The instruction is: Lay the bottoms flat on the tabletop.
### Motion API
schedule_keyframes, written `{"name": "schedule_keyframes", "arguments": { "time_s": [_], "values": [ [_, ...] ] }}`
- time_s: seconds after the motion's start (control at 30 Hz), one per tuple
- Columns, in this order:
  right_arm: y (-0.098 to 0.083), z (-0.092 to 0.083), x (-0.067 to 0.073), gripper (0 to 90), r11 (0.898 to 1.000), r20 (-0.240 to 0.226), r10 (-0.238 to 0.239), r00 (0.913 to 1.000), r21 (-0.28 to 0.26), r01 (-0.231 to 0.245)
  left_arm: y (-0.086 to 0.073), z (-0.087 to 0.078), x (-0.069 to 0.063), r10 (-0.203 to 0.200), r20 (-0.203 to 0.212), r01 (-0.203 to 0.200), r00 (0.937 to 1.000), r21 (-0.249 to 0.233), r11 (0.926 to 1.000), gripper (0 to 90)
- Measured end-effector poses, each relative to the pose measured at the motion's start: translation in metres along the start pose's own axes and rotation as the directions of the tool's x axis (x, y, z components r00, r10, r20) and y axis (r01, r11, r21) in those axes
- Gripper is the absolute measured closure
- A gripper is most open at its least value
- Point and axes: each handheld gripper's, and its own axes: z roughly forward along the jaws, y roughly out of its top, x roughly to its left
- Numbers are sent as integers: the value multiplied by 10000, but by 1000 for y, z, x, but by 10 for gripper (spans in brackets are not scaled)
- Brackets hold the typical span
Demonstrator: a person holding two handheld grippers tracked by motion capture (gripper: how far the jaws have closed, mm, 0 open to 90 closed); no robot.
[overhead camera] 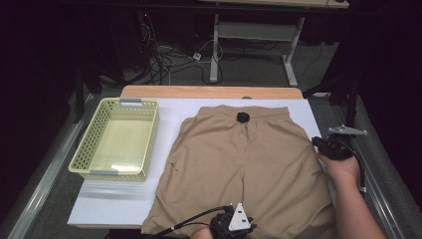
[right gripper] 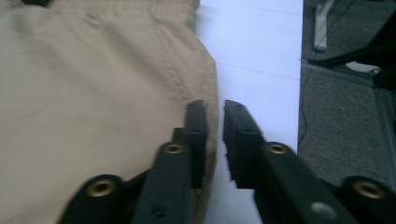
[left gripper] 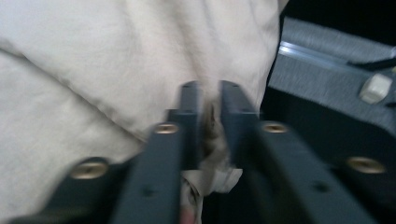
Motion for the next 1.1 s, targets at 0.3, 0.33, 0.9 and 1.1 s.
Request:
{"name": "schedule_keyframes", "arguments": {
  "time_s": [0.3,0.33,0.9,1.1],
  "values": [
    [-50,-72,21,633,9982,-606,197,9980,-557,-231,-7,-22,10,-178,-249,167,9995,-472,9987,510],
    [-58,-81,25,622,9976,-612,220,9979,-640,-259,-9,-27,11,-205,-324,188,9993,-532,9984,504],
    [-155,-151,70,514,9994,-203,335,9992,53,-334,-115,-164,63,-2076,-3118,1779,9272,-1214,9765,467],
    [-164,-153,70,824,10000,55,41,10000,27,-41,-135,-175,82,-2998,-3495,2629,8877,-1498,9531,465]
  ]
}}
